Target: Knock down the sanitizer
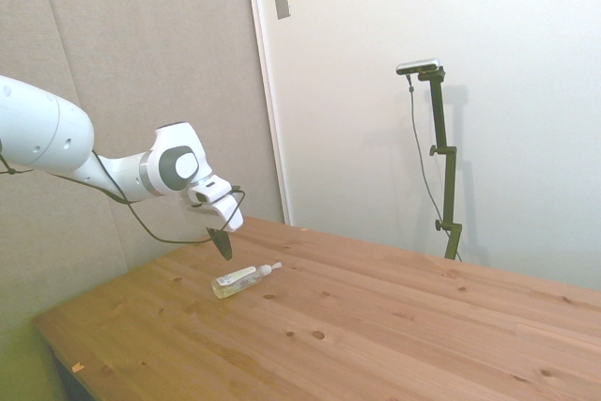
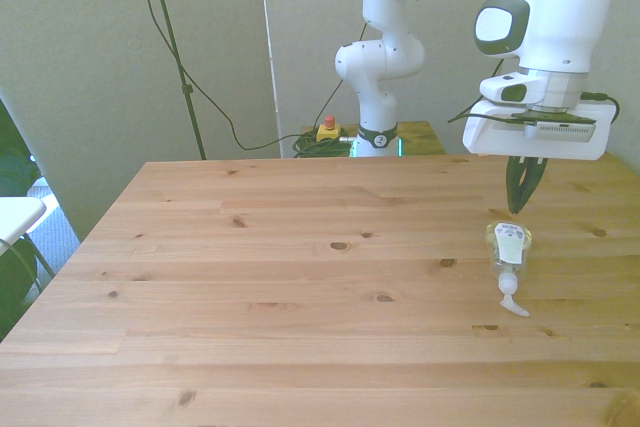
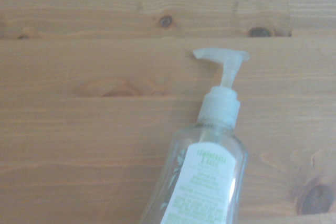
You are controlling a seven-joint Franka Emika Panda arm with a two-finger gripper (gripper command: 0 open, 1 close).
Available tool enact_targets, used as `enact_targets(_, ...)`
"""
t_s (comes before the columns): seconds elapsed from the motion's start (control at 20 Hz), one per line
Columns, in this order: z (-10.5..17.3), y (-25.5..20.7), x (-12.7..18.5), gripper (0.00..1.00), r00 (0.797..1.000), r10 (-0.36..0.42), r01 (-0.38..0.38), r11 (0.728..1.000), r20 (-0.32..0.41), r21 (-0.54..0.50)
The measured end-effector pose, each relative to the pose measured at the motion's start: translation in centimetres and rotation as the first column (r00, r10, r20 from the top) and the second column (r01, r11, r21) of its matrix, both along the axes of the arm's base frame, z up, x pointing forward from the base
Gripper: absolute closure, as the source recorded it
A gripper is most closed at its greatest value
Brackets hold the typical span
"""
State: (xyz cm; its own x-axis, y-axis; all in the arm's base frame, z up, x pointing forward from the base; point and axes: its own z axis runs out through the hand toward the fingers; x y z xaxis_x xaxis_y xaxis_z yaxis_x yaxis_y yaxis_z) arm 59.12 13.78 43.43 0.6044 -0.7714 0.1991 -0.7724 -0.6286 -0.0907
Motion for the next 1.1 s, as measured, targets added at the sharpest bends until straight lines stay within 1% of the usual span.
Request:
enact_targets(0.1,-0.1,-0.6,1.0,1.00,1.000,-0.014,0.014,1.000,-0.001,0.000)
enact_targets(0.15,-0.1,-0.8,1.4,0.00,1.000,-0.020,0.020,1.000,-0.001,0.000)
enact_targets(0.35,0.3,-1.5,2.0,0.00,0.999,-0.034,0.034,0.999,0.005,0.001)
enact_targets(0.55,0.7,-1.7,1.7,0.00,1.000,-0.030,0.030,1.000,0.007,0.003)
enact_targets(0.85,1.5,-1.5,-0.6,0.00,1.000,-0.010,0.010,1.000,-0.001,0.003)
enact_targets(1.1,1.6,-0.8,-3.2,0.00,1.000,0.021,-0.020,1.000,-0.020,0.005)
